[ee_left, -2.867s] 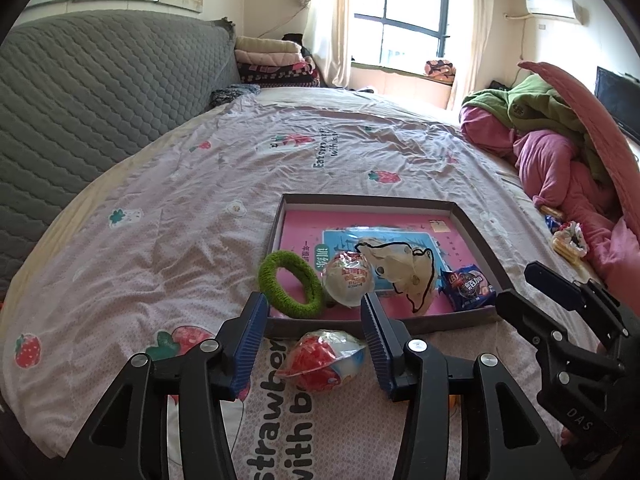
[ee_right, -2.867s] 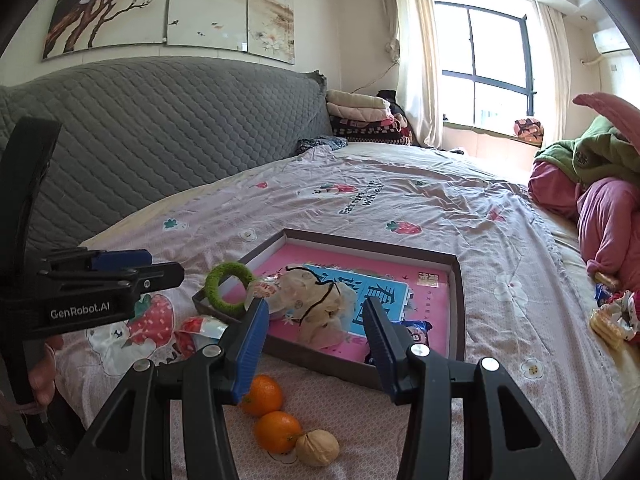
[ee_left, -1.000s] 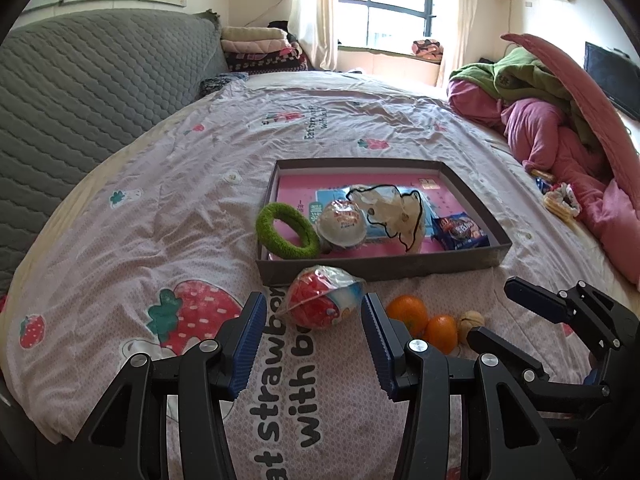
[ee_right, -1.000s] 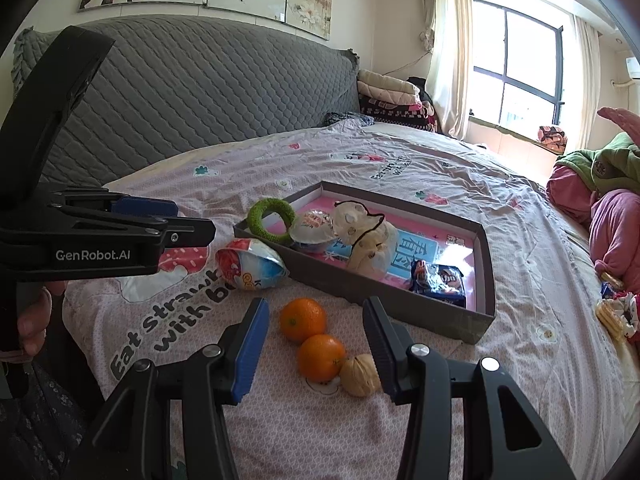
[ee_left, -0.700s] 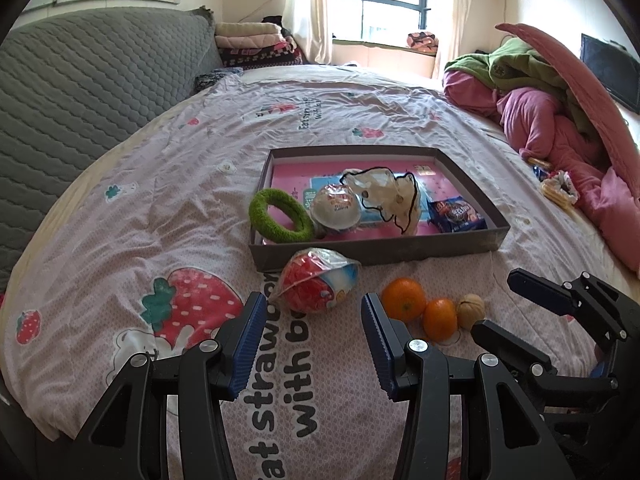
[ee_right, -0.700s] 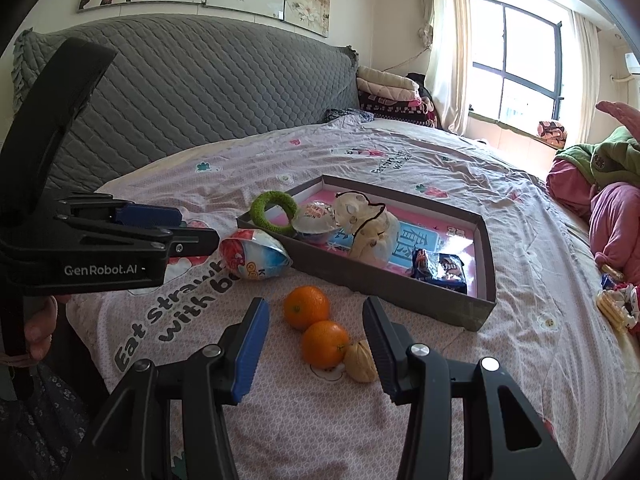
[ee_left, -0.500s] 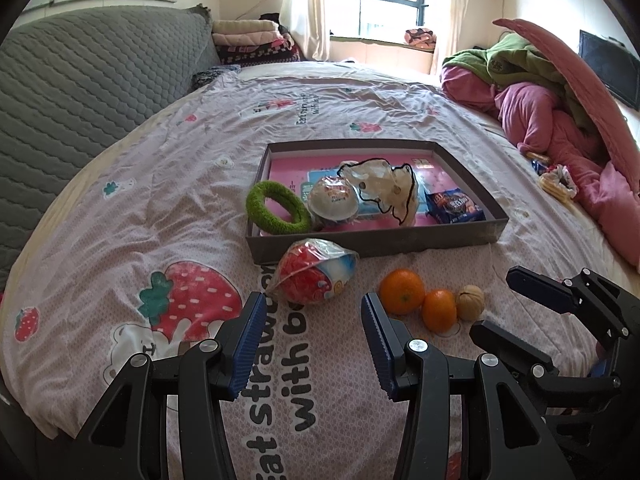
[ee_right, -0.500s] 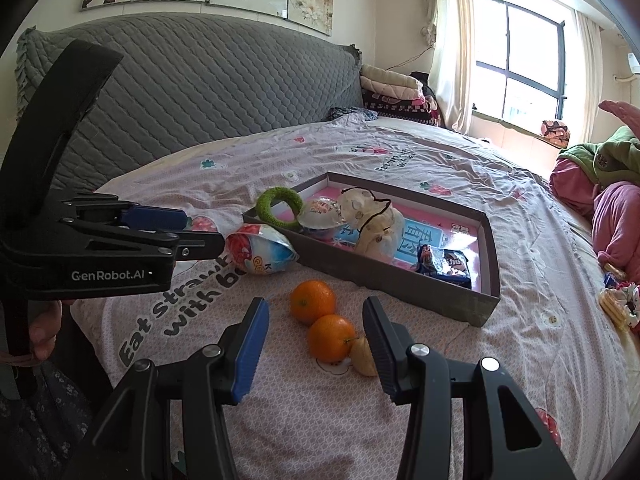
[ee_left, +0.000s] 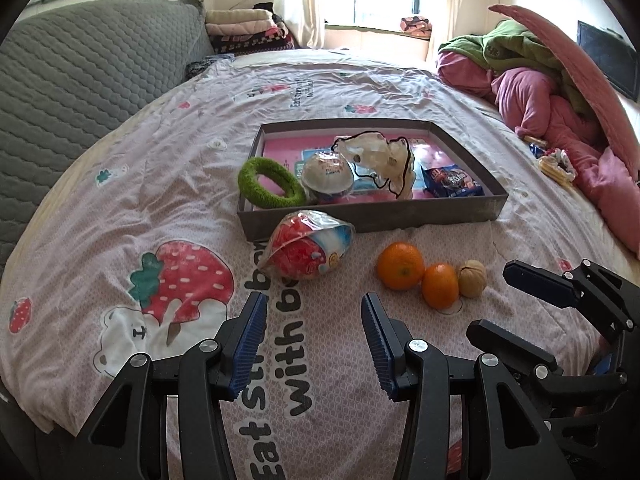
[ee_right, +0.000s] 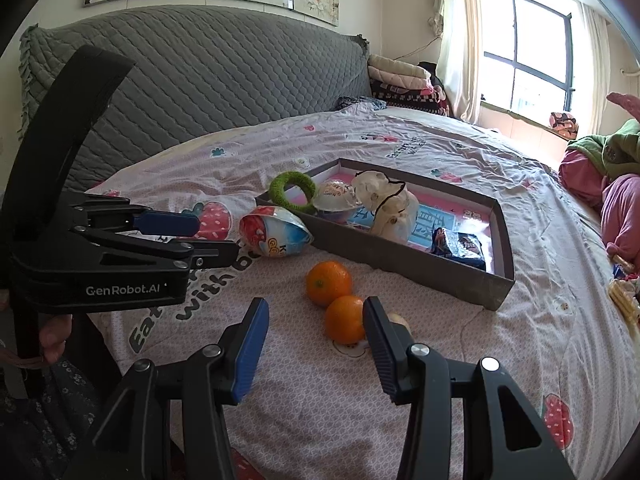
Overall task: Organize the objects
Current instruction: 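Move the left tool toward the wrapped red ball while the right tool approaches the walnut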
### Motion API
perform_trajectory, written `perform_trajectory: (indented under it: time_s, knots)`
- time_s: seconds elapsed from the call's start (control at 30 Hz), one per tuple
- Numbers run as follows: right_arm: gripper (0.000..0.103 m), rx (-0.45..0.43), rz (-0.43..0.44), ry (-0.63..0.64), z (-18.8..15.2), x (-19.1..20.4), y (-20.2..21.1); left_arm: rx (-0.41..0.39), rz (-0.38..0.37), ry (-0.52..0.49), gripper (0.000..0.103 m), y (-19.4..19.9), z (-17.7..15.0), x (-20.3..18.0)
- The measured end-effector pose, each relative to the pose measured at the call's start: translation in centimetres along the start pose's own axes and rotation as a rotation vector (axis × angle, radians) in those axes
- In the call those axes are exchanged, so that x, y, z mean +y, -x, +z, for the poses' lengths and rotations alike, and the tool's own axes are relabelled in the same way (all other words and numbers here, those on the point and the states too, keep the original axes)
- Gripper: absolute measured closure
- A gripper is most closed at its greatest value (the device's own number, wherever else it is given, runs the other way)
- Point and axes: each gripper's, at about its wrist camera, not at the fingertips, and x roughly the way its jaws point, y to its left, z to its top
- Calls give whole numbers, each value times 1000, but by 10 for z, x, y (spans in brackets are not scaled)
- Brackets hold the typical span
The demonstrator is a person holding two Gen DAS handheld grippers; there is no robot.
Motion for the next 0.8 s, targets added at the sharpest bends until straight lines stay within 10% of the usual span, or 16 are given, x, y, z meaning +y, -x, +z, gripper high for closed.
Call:
perform_trajectory:
  time_s: [0.8]
  knots:
    - [54, 113, -21, -136, -17, -28, -15, 41, -13, 4, 52, -10, -10, 3]
